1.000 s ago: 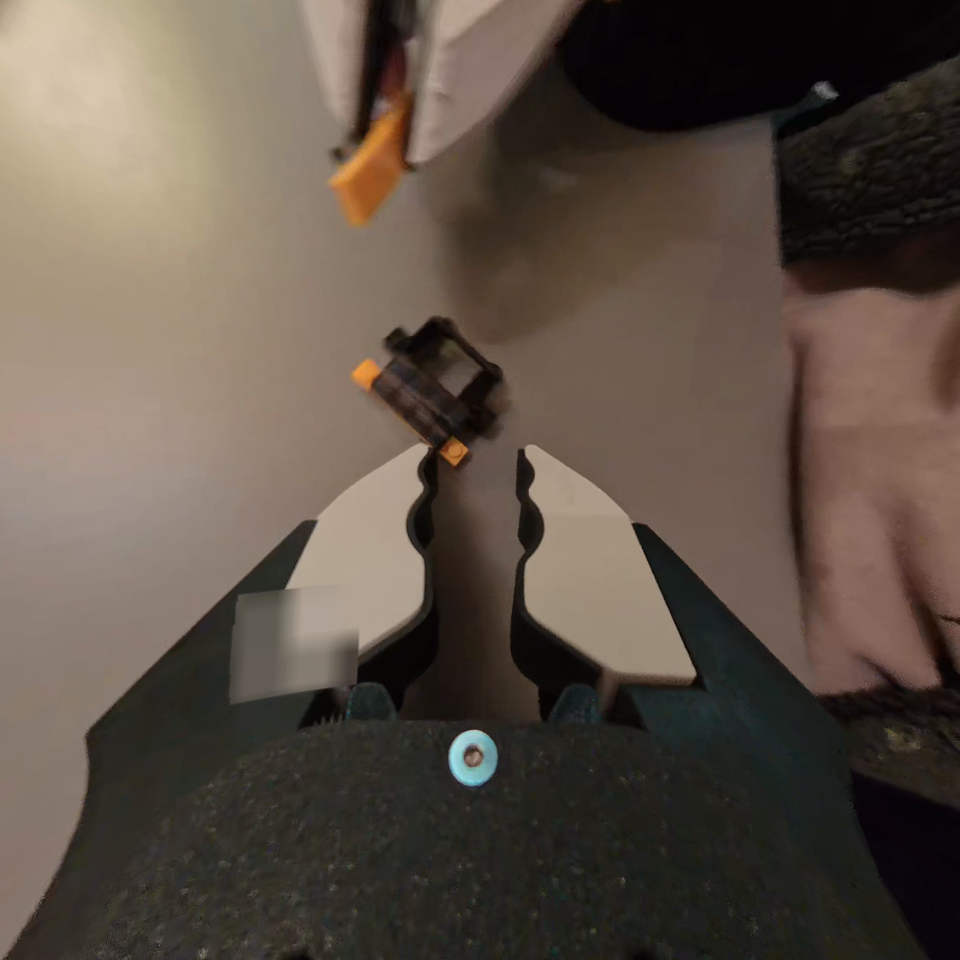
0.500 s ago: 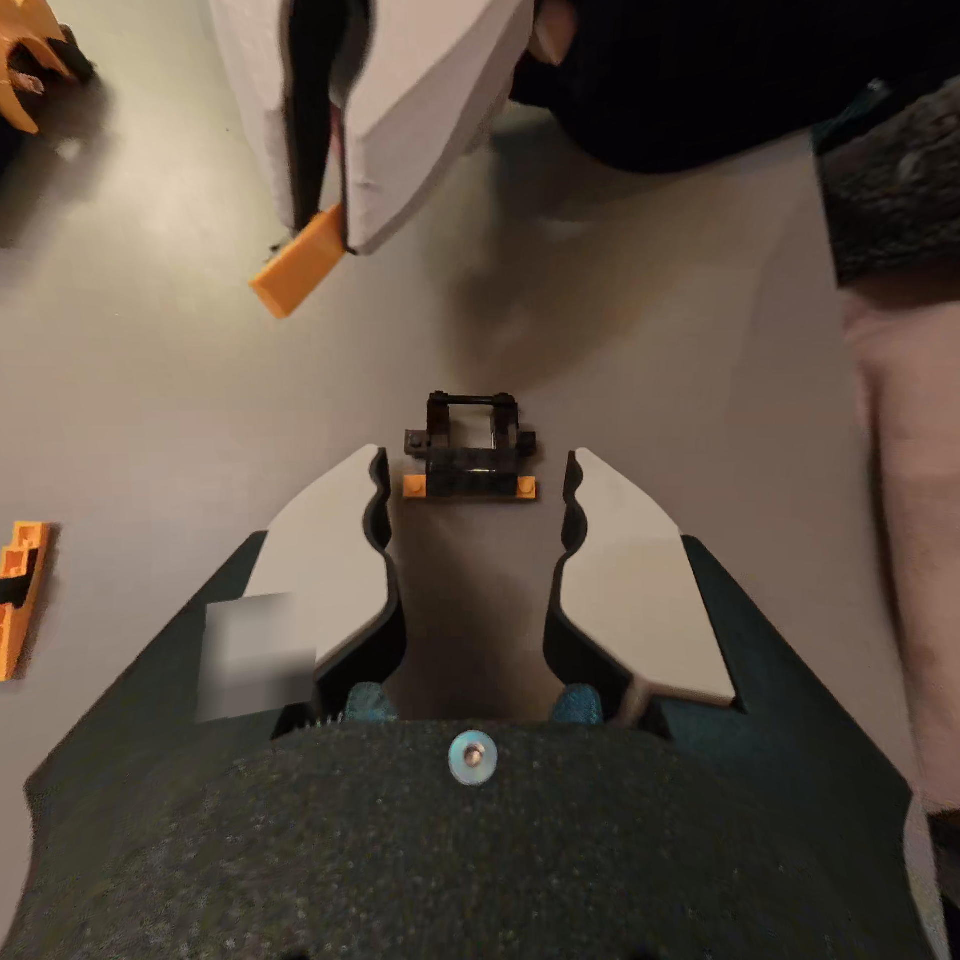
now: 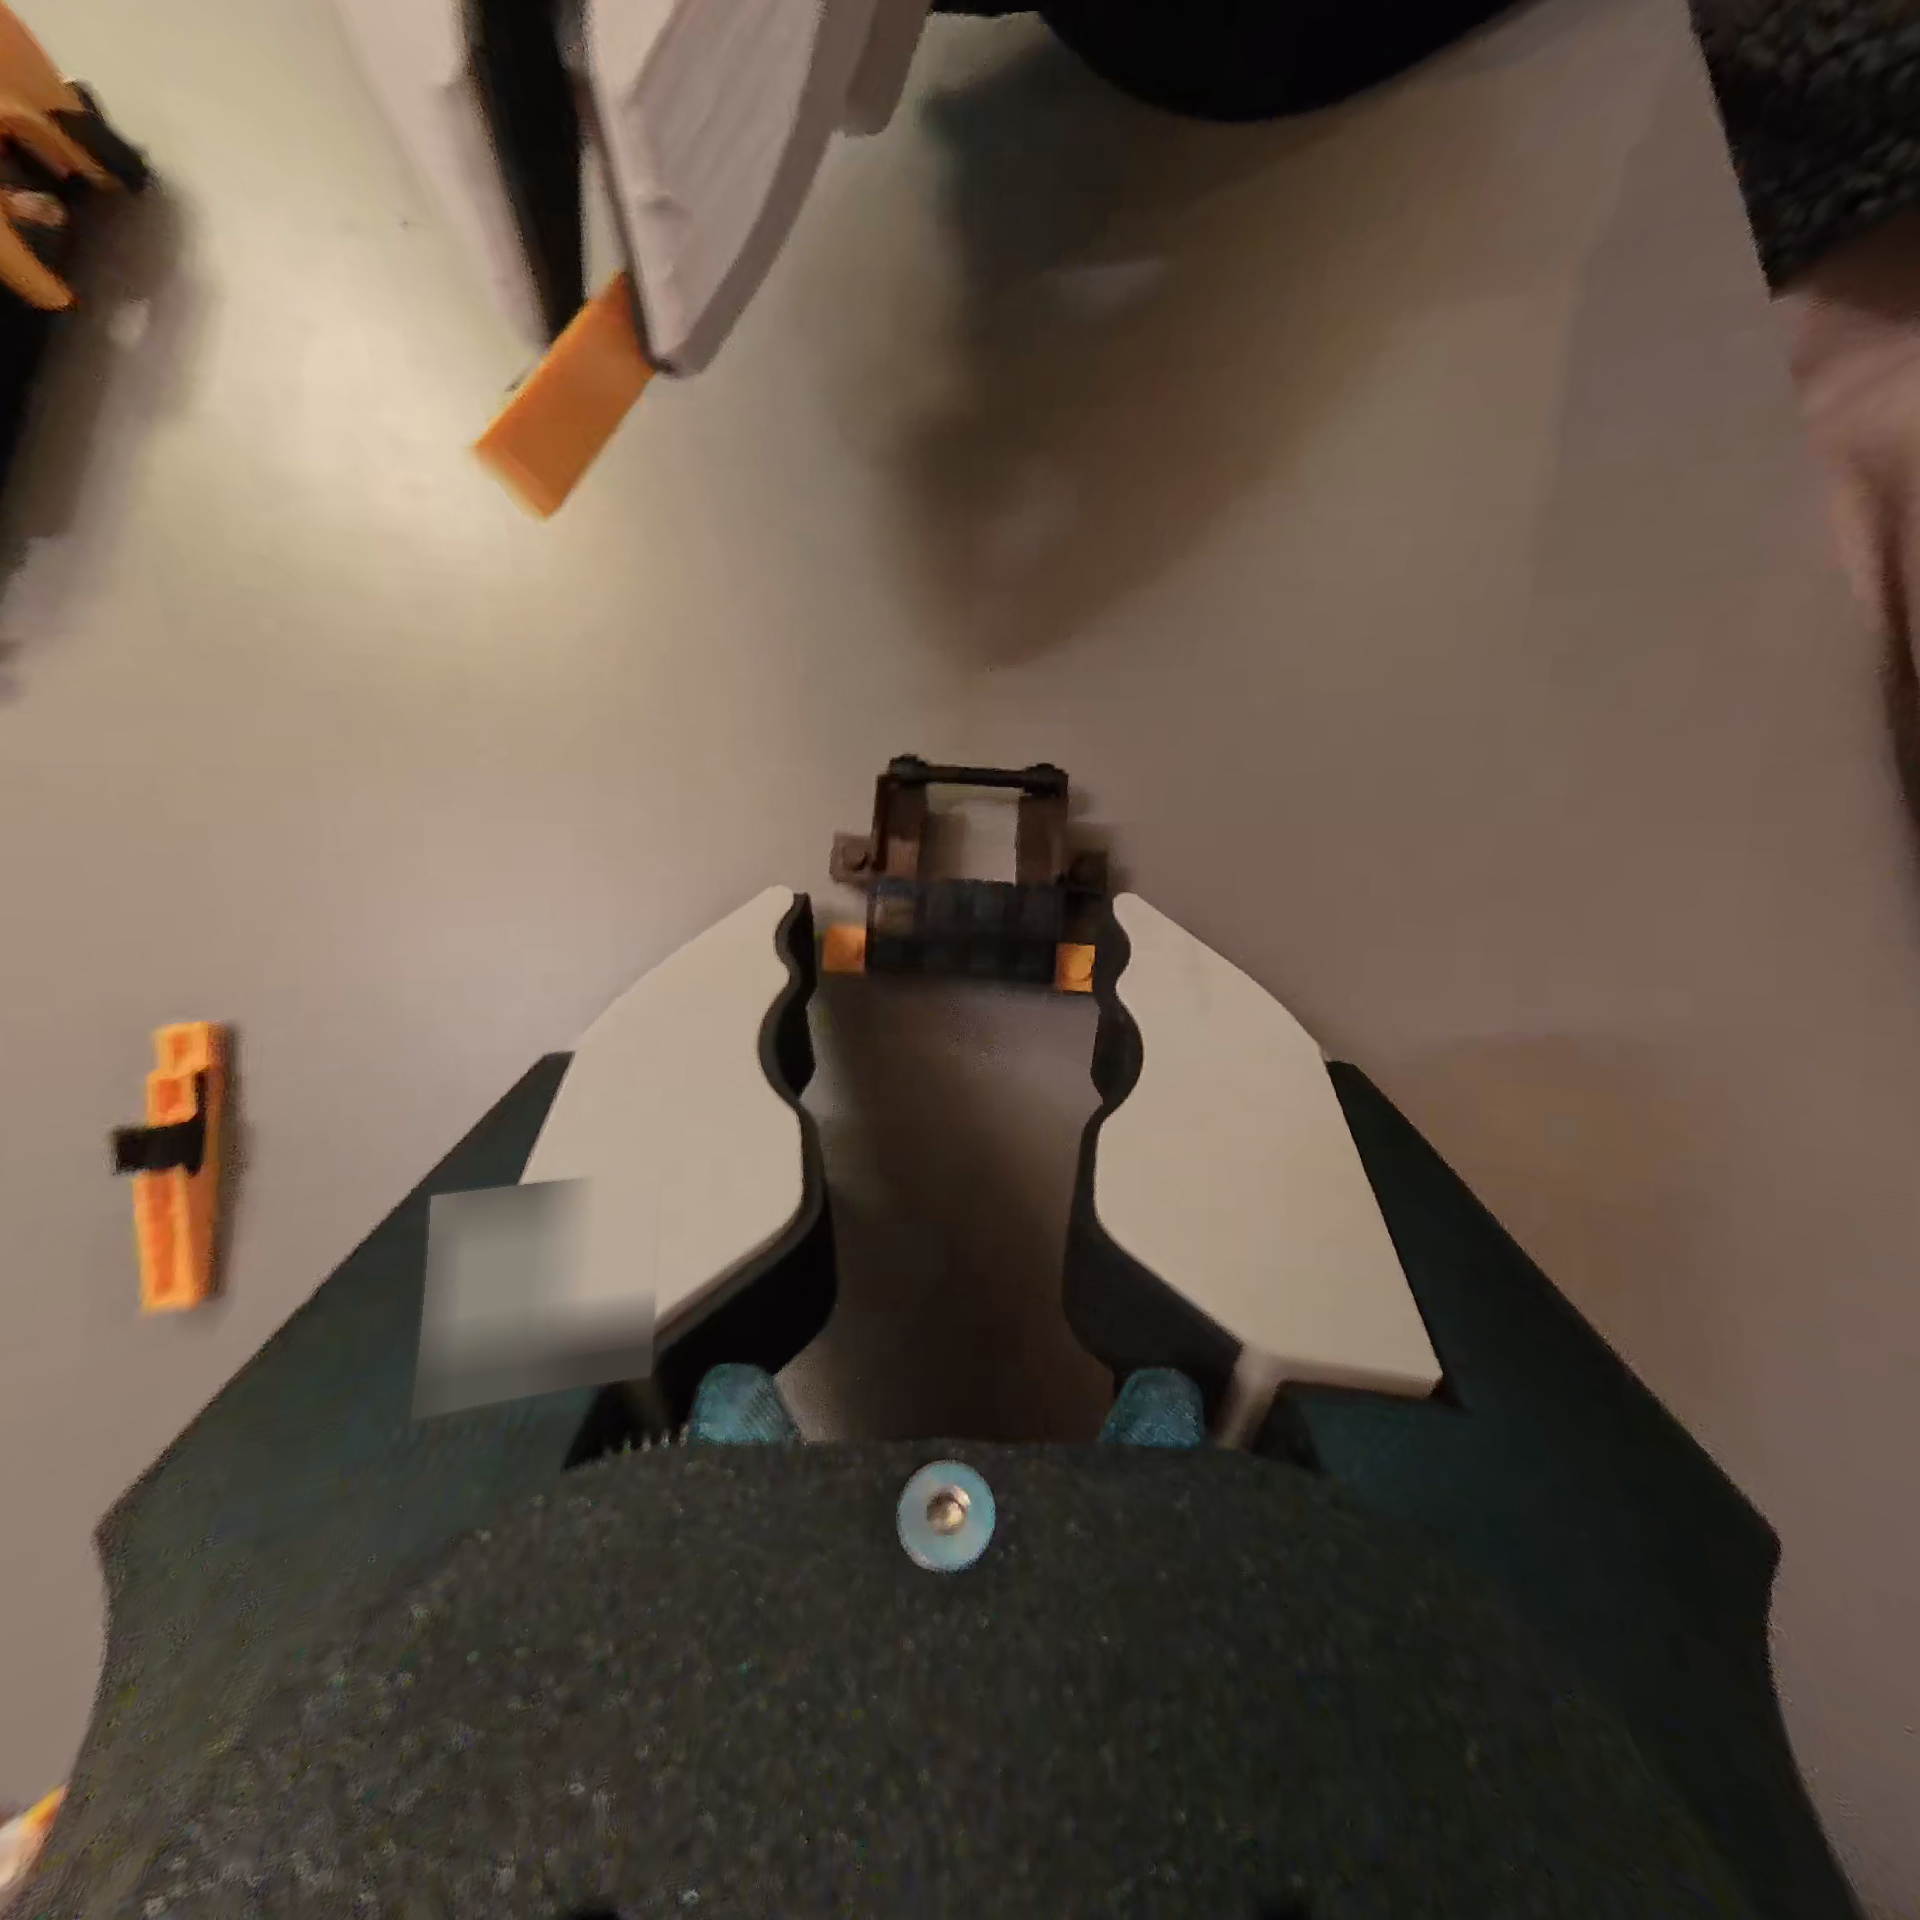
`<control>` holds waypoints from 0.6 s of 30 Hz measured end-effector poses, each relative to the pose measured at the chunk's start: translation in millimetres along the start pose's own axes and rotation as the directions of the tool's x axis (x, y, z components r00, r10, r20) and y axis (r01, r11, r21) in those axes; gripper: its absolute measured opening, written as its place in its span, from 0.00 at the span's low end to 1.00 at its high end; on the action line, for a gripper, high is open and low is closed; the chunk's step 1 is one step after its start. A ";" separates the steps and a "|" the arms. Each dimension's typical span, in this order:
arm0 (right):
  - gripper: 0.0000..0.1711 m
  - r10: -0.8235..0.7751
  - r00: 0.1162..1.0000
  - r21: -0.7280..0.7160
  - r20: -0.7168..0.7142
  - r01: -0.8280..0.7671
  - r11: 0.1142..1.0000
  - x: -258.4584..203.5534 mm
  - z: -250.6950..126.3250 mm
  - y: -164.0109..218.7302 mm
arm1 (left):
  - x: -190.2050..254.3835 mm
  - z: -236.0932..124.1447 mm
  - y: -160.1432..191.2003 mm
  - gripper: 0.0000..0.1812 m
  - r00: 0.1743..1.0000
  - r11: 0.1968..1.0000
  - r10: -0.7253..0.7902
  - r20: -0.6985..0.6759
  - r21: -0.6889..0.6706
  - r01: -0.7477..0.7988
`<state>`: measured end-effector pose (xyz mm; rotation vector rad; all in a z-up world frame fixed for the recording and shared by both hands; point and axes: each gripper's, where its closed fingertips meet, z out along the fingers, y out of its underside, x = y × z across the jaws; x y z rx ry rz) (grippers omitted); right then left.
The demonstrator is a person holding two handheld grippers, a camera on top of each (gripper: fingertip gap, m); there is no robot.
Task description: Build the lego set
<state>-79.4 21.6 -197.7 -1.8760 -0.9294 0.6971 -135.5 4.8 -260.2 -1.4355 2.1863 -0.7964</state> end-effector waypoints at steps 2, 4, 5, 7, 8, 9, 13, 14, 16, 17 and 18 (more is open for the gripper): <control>0.05 0.001 1.000 -0.005 0.003 -0.001 1.000 -0.3 0.9 1.2 | -8.6 -7.2 5.3 0.28 1.000 1.000 -0.009 0.027 -0.007 0.009; 0.05 0.000 1.000 -0.009 0.006 0.000 1.000 -0.8 1.6 1.8 | -20.1 -12.6 11.9 0.27 0.997 0.999 -0.021 0.077 -0.026 0.023; 0.05 -0.001 1.000 -0.009 0.007 0.001 1.000 -1.0 1.7 2.0 | -25.5 -14.8 14.2 0.26 0.994 0.999 -0.034 0.100 -0.030 0.037; 0.05 0.000 1.000 -0.011 0.007 0.000 1.000 -1.0 1.9 2.4 | -40.6 -18.8 17.4 0.19 0.982 0.997 -0.065 0.177 -0.030 0.072; 0.05 0.000 1.000 -0.011 0.006 0.000 1.000 -0.9 2.0 2.4 | -53.4 -22.0 19.8 0.17 0.964 0.995 -0.081 0.251 -0.033 0.093; 0.05 0.001 1.000 -0.011 0.006 -0.001 1.000 -0.8 1.9 2.5 | -69.1 -27.3 23.4 0.14 0.934 0.992 -0.098 0.344 -0.038 0.119; 0.05 0.001 1.000 -0.013 0.007 -0.001 1.000 -1.0 2.0 2.9 | -94.4 -40.9 30.8 0.10 0.860 0.983 -0.155 0.487 -0.013 0.184; 0.05 0.000 1.000 -0.013 0.007 0.000 1.000 -1.0 2.2 3.1 | -93.5 -41.4 30.2 0.10 0.862 0.979 -0.178 0.475 0.001 0.202; 0.05 0.001 1.000 -0.014 0.008 -0.001 1.000 -1.2 2.3 3.2 | -91.4 -42.2 30.2 0.12 0.864 0.970 -0.223 0.452 0.015 0.242; 0.05 0.001 1.000 -0.014 0.008 -0.001 1.000 -1.1 2.3 3.4 | -90.5 -42.5 30.8 0.14 0.863 0.964 -0.247 0.441 0.020 0.265; 0.05 0.001 1.000 -0.014 0.007 -0.001 1.000 -1.1 2.2 3.3 | -91.7 -43.6 31.3 0.16 0.855 0.958 -0.270 0.443 0.031 0.286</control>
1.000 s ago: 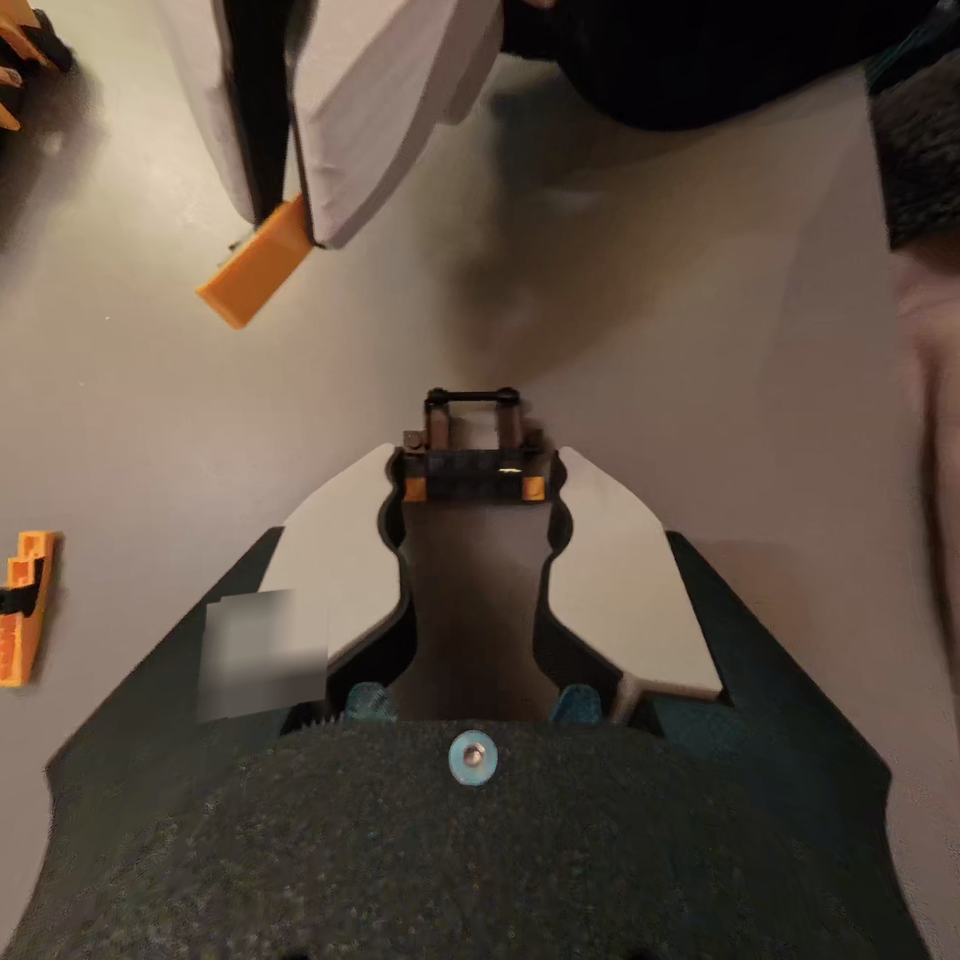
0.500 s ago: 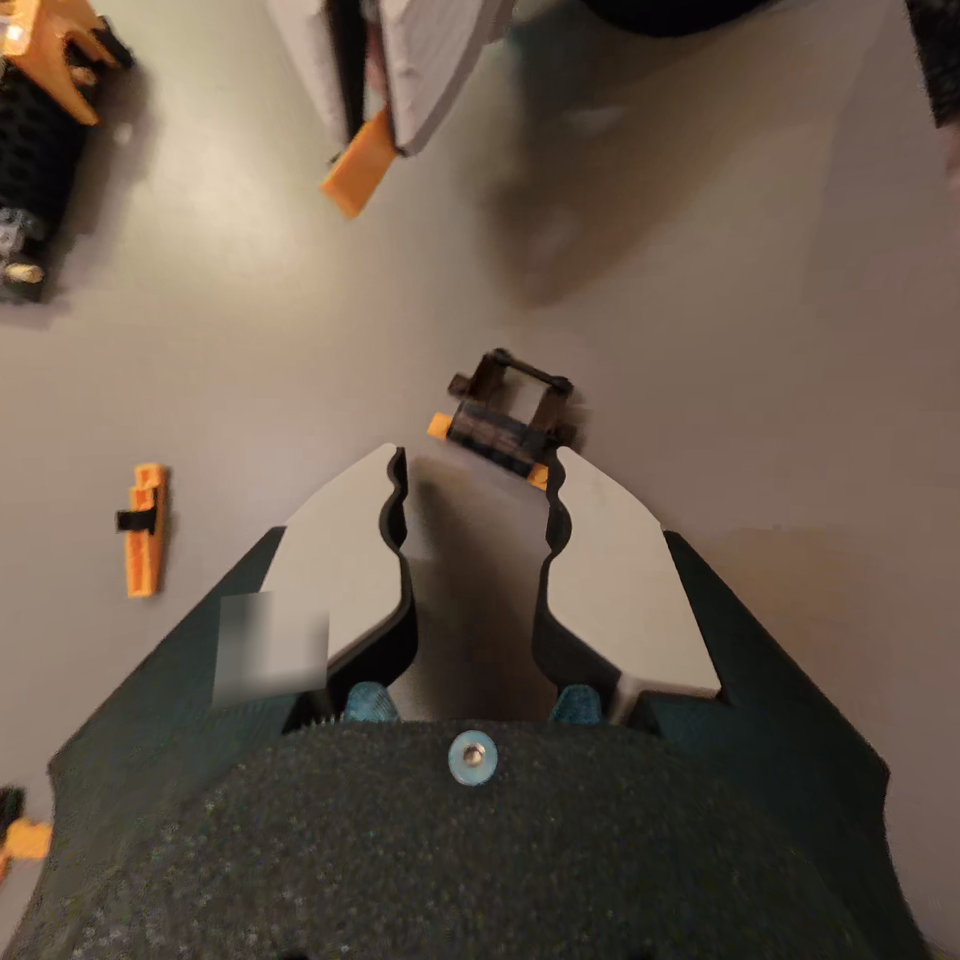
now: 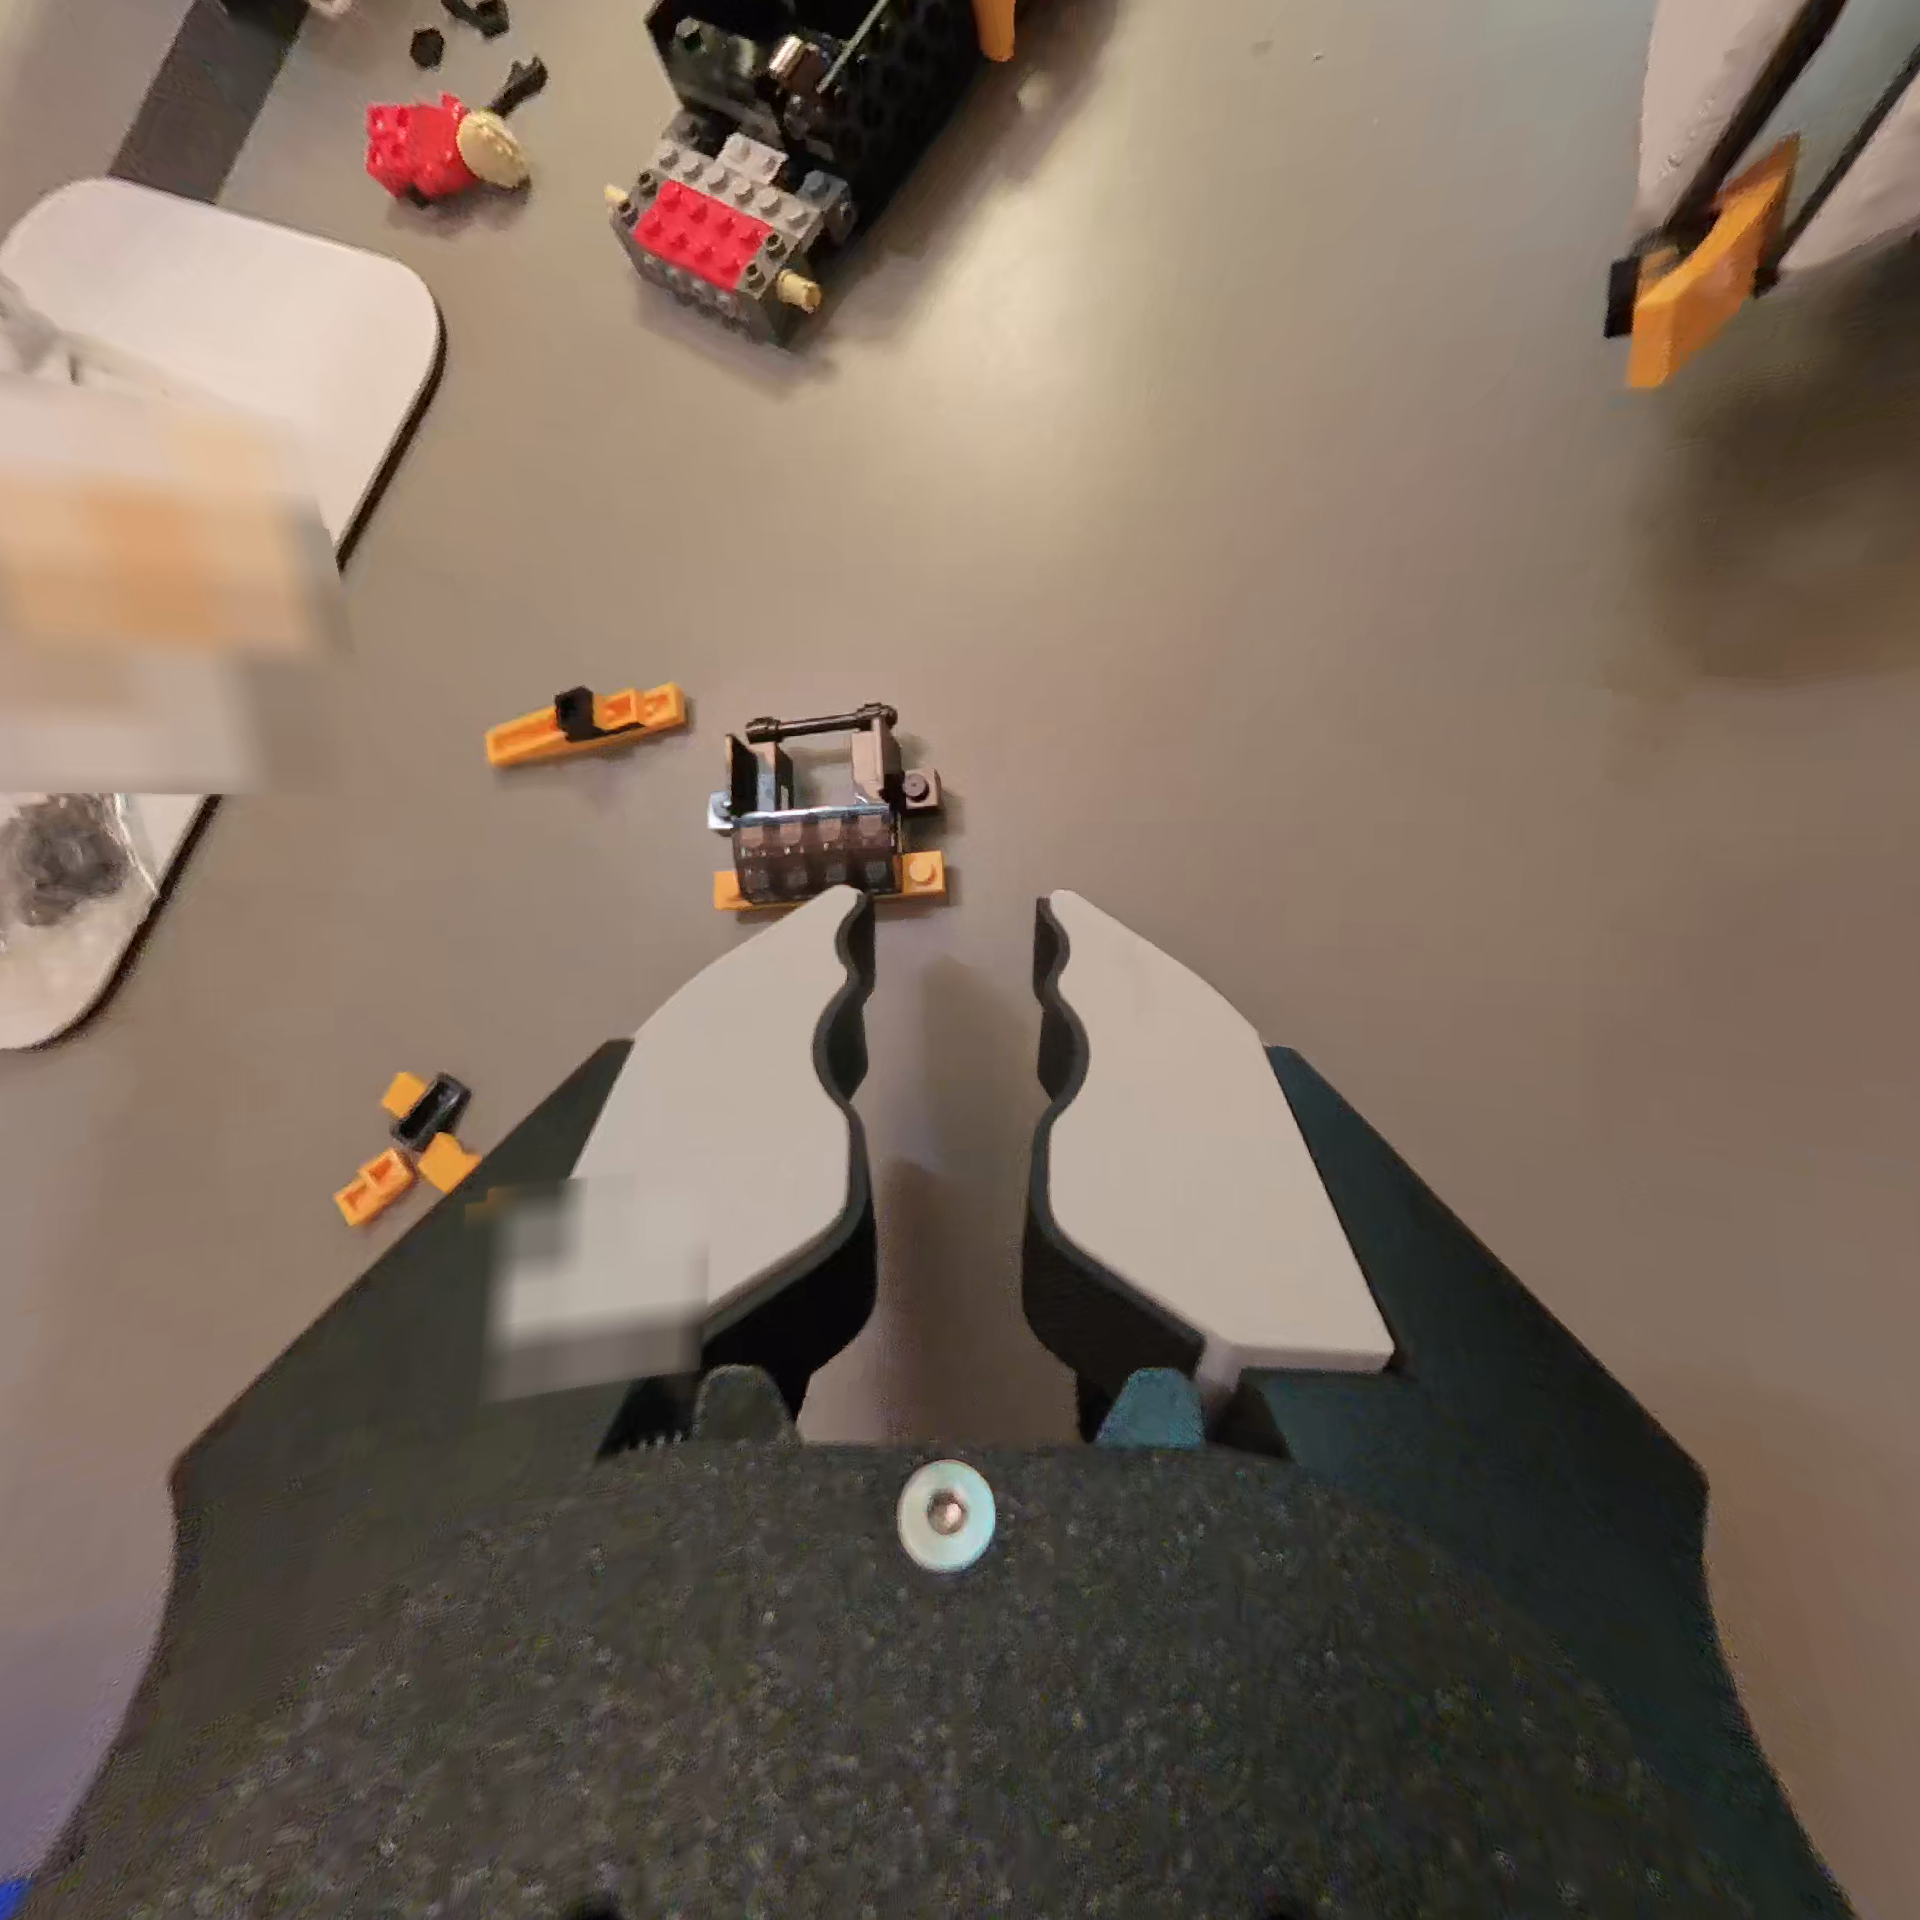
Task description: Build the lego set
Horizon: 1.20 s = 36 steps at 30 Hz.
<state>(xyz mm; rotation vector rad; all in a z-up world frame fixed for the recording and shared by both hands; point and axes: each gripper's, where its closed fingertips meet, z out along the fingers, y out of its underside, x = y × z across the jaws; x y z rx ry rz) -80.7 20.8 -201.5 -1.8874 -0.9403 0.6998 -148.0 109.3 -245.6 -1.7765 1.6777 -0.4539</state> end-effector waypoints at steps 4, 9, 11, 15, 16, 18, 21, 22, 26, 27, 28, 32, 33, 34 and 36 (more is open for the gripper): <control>0.05 0.009 1.000 -0.002 0.002 -0.009 1.000 1.2 0.8 1.0 | -16.5 0.2 -3.8 0.21 0.994 0.996 -0.093 0.055 0.016 0.092; 0.05 0.008 1.000 -0.001 0.005 -0.008 1.000 0.6 0.9 0.6 | -20.3 20.6 0.8 0.31 0.986 0.985 -0.166 0.003 -0.052 0.166; 0.05 0.008 1.000 0.002 0.005 -0.008 1.000 0.2 0.4 0.0 | -18.1 26.2 0.7 0.31 0.985 0.984 -0.167 -0.029 -0.061 0.166; 0.05 0.010 1.000 0.012 0.007 -0.010 1.000 0.0 -0.9 -1.9 | 3.4 22.1 -2.2 0.26 0.983 0.997 0.041 -0.178 -0.054 -0.051; 0.05 0.010 1.000 0.016 0.008 -0.011 1.000 0.0 -1.4 -2.7 | 14.0 19.1 -2.1 0.26 0.961 0.988 0.138 -0.238 -0.033 -0.150; 0.05 0.016 1.000 0.027 0.009 -0.017 0.999 0.6 -3.0 -4.4 | 40.3 8.7 -1.4 0.25 0.864 0.939 0.332 -0.378 0.046 -0.340; 0.05 0.026 1.000 0.039 0.005 -0.026 0.999 3.4 -5.4 -5.8 | 72.3 -10.5 -1.3 0.26 0.683 0.858 0.482 -0.548 0.139 -0.494; 0.05 0.030 1.000 0.041 0.004 -0.030 0.999 4.5 -5.9 -5.8 | 78.3 -14.5 0.5 0.26 0.626 0.821 0.525 -0.577 0.147 -0.552; 0.05 0.039 0.999 0.039 -0.003 -0.039 0.998 8.4 -6.8 -4.3 | 96.8 -21.4 6.1 0.26 0.435 0.670 0.631 -0.643 0.169 -0.722; 0.05 0.042 0.999 0.040 -0.005 -0.042 0.998 9.2 -7.3 -4.1 | 97.6 -19.7 6.7 0.26 0.418 0.651 0.637 -0.648 0.163 -0.741; 0.05 0.045 0.999 0.042 -0.006 -0.045 0.998 9.9 -7.8 -4.1 | 97.0 -17.8 7.1 0.27 0.416 0.645 0.636 -0.650 0.152 -0.749; 0.05 0.046 0.999 0.048 -0.007 -0.046 0.998 9.9 -9.6 -5.1 | 88.9 -17.1 -0.2 0.36 0.569 0.773 0.526 -0.632 0.077 -0.630; 0.05 0.046 0.999 0.049 -0.007 -0.046 0.998 9.8 -9.6 -5.1 | 86.0 -18.1 -2.7 0.36 0.639 0.827 0.461 -0.615 0.036 -0.561; 0.05 0.048 0.999 0.047 -0.007 -0.048 0.998 9.8 -9.6 -4.8 | 83.5 -19.6 -3.1 0.35 0.715 0.879 0.370 -0.593 -0.027 -0.476; 0.05 0.055 0.998 0.045 -0.012 -0.055 0.998 10.7 -9.8 -4.3 | 80.9 -23.5 -2.4 0.31 0.849 0.954 0.151 -0.507 -0.150 -0.259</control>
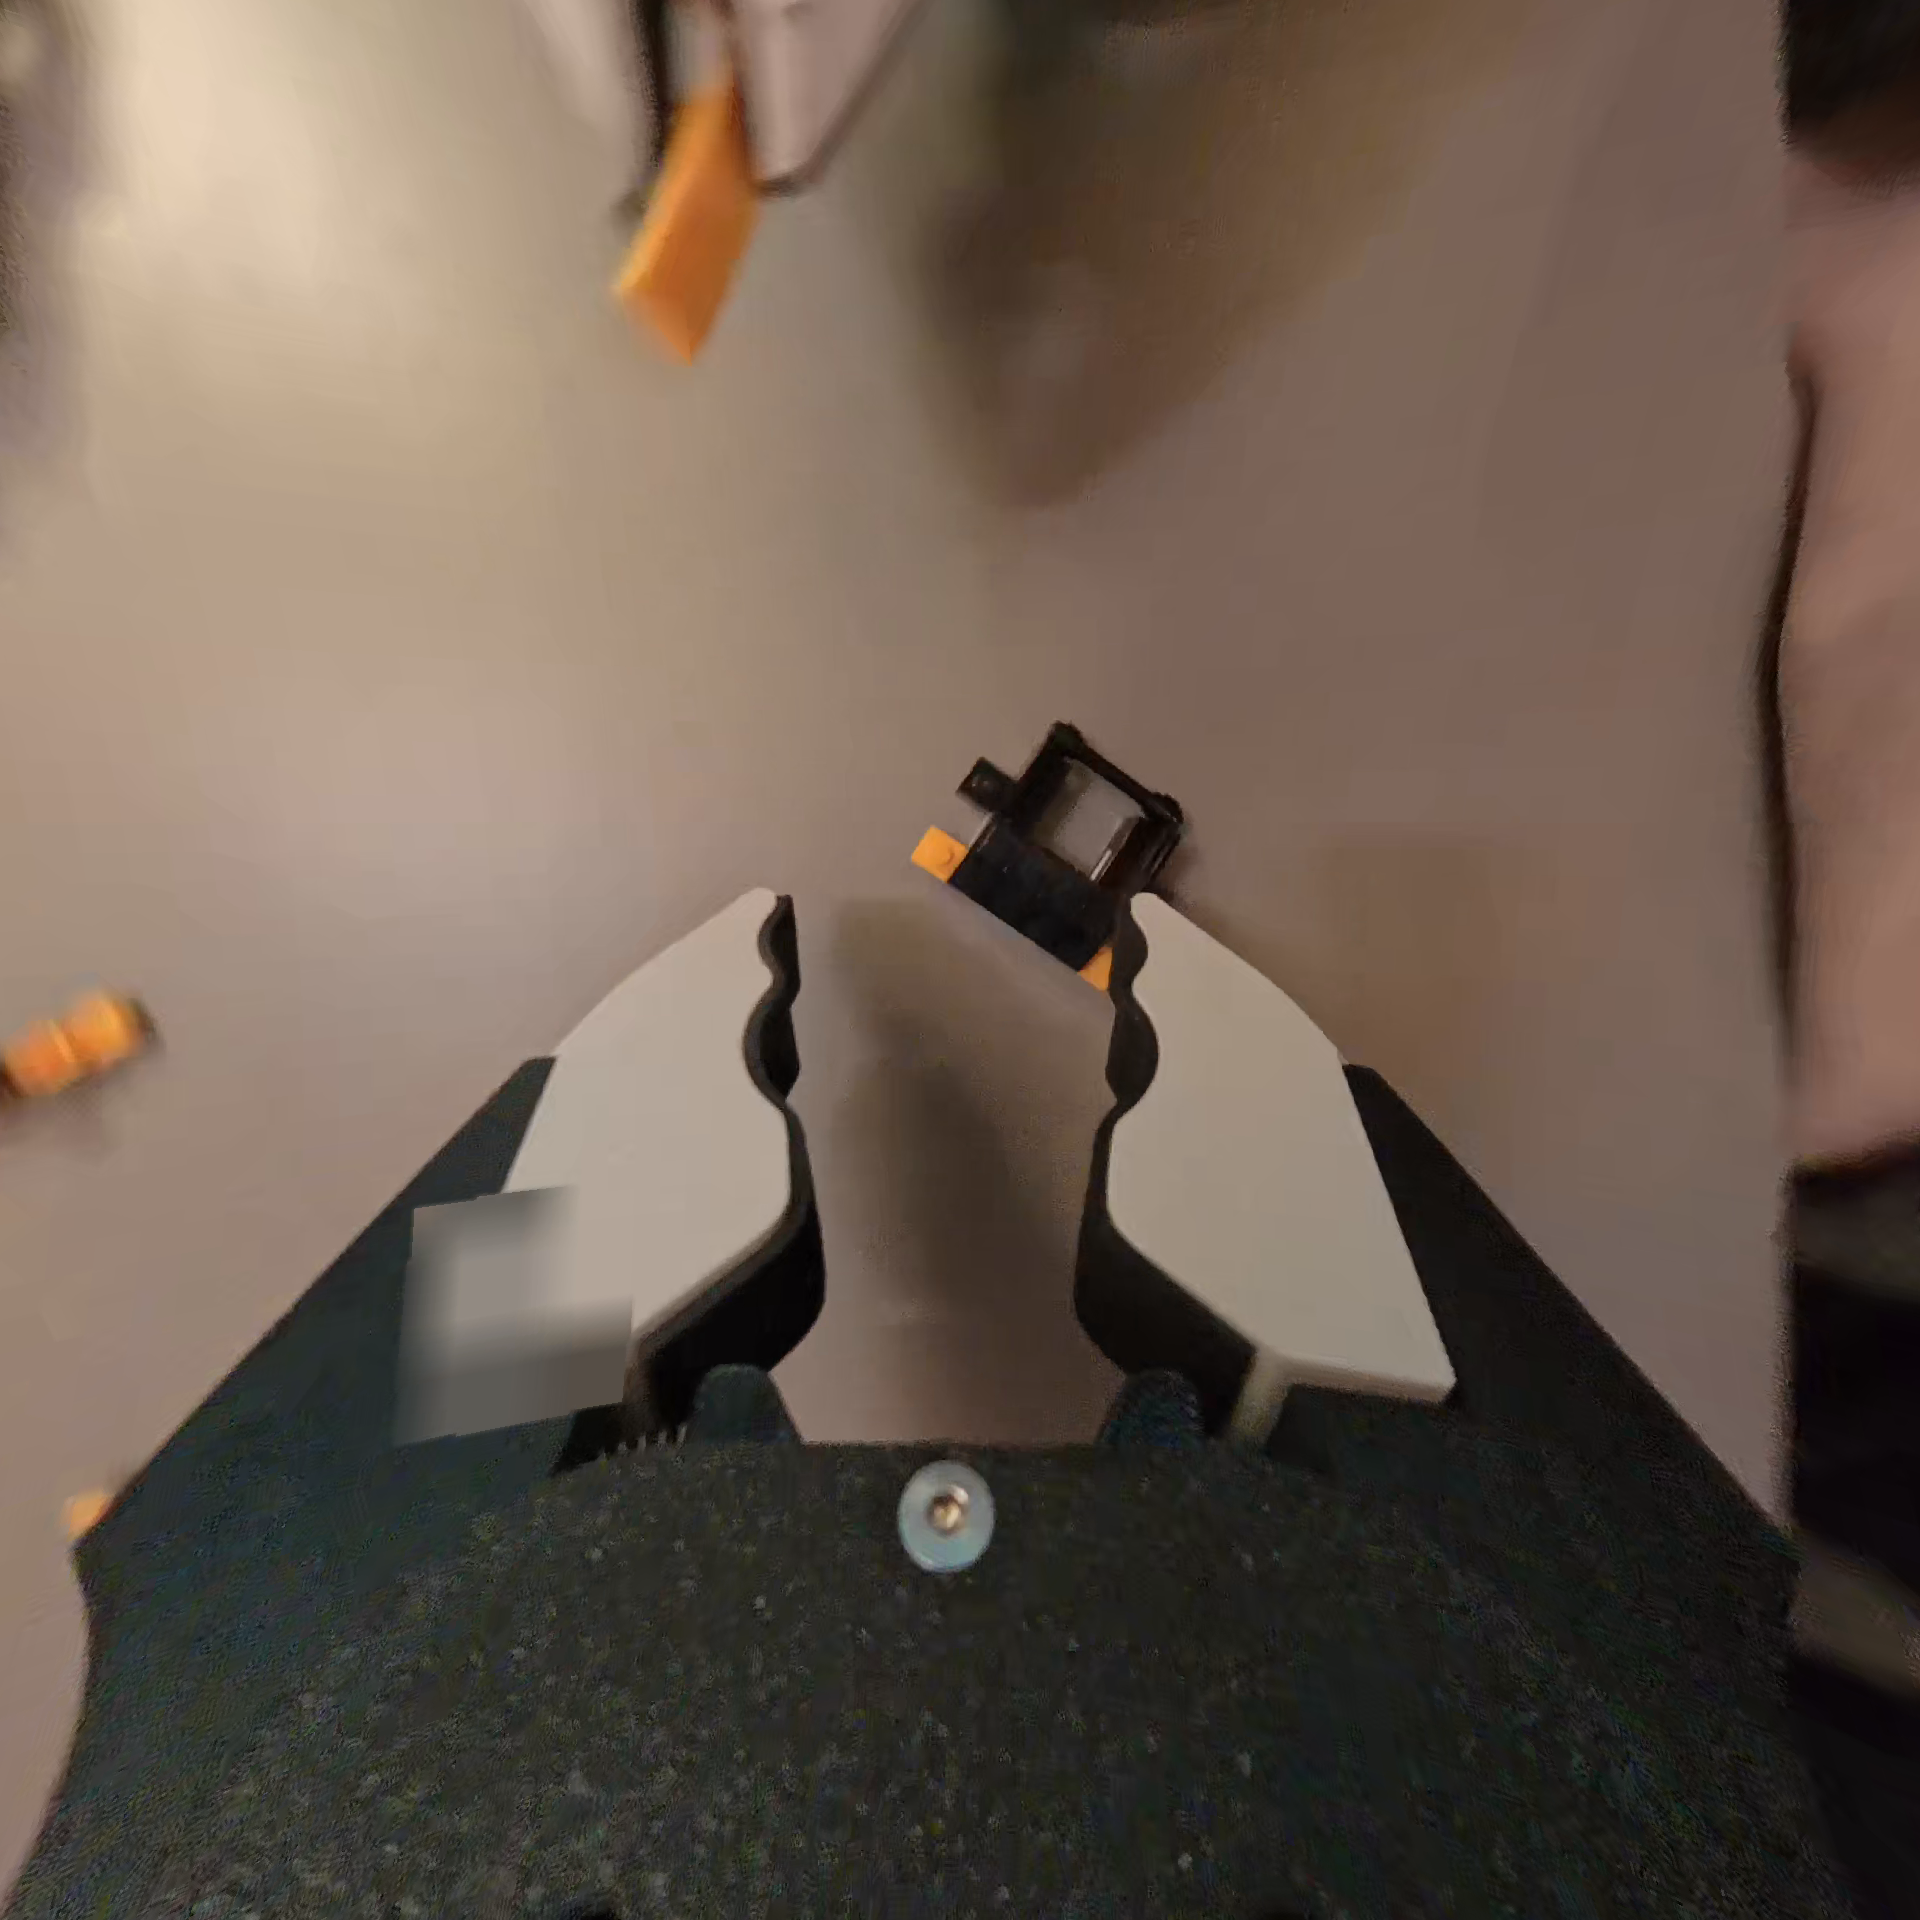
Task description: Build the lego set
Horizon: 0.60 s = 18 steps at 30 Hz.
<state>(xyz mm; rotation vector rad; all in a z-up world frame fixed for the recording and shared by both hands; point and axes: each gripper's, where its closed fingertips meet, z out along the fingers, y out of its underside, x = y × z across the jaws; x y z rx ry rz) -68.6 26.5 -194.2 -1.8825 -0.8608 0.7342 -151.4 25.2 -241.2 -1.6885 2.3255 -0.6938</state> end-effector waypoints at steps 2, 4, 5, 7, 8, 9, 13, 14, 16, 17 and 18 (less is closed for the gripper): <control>0.05 0.008 1.000 0.001 -0.006 -0.008 1.000 1.2 -0.5 -0.5 | 4.9 -2.0 -1.2 0.31 0.970 0.970 -0.236 0.054 0.079 0.232; 0.05 0.023 1.000 -0.004 -0.016 -0.023 1.000 3.6 -0.3 0.6 | 9.0 2.8 1.7 0.36 0.929 0.936 -0.347 0.130 0.116 0.333; 0.05 0.033 0.999 -0.006 -0.019 -0.033 0.999 4.7 0.0 1.2 | 11.6 6.3 1.4 0.38 0.914 0.926 -0.372 0.162 0.133 0.353; 0.05 0.052 0.998 -0.010 -0.024 -0.052 0.999 6.6 0.4 2.6 | 17.7 15.2 -0.6 0.41 0.887 0.906 -0.419 0.193 0.151 0.395; 0.05 0.058 0.998 -0.012 -0.027 -0.058 0.998 7.0 0.4 2.9 | 18.0 19.2 -0.6 0.42 0.875 0.899 -0.435 0.212 0.153 0.410; 0.05 0.061 0.998 -0.011 -0.029 -0.061 0.998 7.0 0.1 2.4 | 15.9 22.2 0.4 0.42 0.865 0.898 -0.439 0.243 0.148 0.414; 0.05 0.055 0.998 0.002 -0.034 -0.055 0.998 5.8 -2.8 -0.8 | 19.0 26.6 -0.3 0.26 0.897 0.930 -0.366 0.246 0.093 0.354; 0.05 0.053 0.998 0.005 -0.037 -0.053 0.999 5.9 -3.6 -1.4 | 20.0 26.5 -0.1 0.26 0.921 0.951 -0.310 0.234 0.063 0.304; 0.05 0.054 0.998 0.013 -0.040 -0.053 0.998 6.6 -4.9 -2.7 | 26.2 27.0 -0.5 0.25 0.979 0.993 -0.113 0.171 -0.002 0.115; 0.05 0.055 0.998 0.016 -0.039 -0.054 0.998 6.8 -5.4 -3.1 | 27.5 26.5 -0.3 0.25 0.990 1.000 -0.009 0.138 -0.026 0.013; 0.05 0.056 0.998 0.019 -0.037 -0.055 0.998 6.9 -5.6 -3.4 | 29.4 25.7 0.4 0.25 0.990 0.994 0.100 0.095 -0.048 -0.096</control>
